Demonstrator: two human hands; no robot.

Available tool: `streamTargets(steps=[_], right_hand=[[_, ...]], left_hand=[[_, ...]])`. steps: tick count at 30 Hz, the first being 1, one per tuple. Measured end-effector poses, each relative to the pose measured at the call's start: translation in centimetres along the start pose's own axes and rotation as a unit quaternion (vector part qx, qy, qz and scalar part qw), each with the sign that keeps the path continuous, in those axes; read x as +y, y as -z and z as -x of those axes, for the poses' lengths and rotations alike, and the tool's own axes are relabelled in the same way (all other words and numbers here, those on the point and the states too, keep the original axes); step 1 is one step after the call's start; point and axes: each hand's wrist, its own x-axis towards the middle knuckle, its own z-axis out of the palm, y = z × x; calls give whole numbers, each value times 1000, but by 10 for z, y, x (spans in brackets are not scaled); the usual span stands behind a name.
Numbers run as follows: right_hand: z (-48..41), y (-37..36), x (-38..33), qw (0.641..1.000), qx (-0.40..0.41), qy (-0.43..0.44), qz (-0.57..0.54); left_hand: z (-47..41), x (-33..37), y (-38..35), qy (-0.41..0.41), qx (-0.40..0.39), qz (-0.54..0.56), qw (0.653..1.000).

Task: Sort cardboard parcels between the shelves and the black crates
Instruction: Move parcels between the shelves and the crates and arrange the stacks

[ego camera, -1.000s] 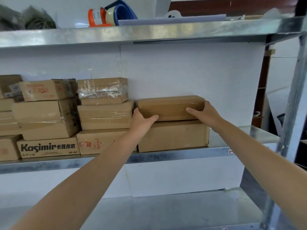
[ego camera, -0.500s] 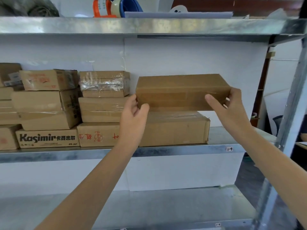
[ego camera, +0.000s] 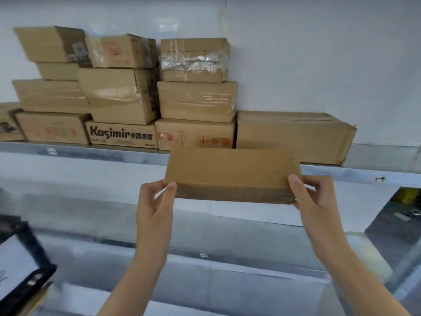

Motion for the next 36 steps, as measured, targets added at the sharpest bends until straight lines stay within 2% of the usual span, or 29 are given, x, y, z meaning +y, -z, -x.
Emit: streamTargets(steps=[4,7,11,17,22,27,32,36], right_hand=[[28,-38,33,998,-31,-46,3],[46,-67,51,993,-94,-69,23],[63,-107,64,979,-186,-64,57],[77,-177,67,947,-310,-54,69],[101,-234,55,916,-398,-36,38],[133,-282,41,912,-406,-63,-7],[150,-321,39,899,-421,-116,-30],[159,-350,37,880,-462,-108,-28]], left_hand=[[19,-24,52,50,58,-36,996],[29,-30,91,77,105,-79,988],[41,-26,139,81,134,-153,976],[57,-9,209,75,191,-188,960],[81,3,263,82,272,-245,927],[101,11,298,81,322,-284,900],[106,19,328,82,373,-265,885],[106,23,355,107,396,-237,881]])
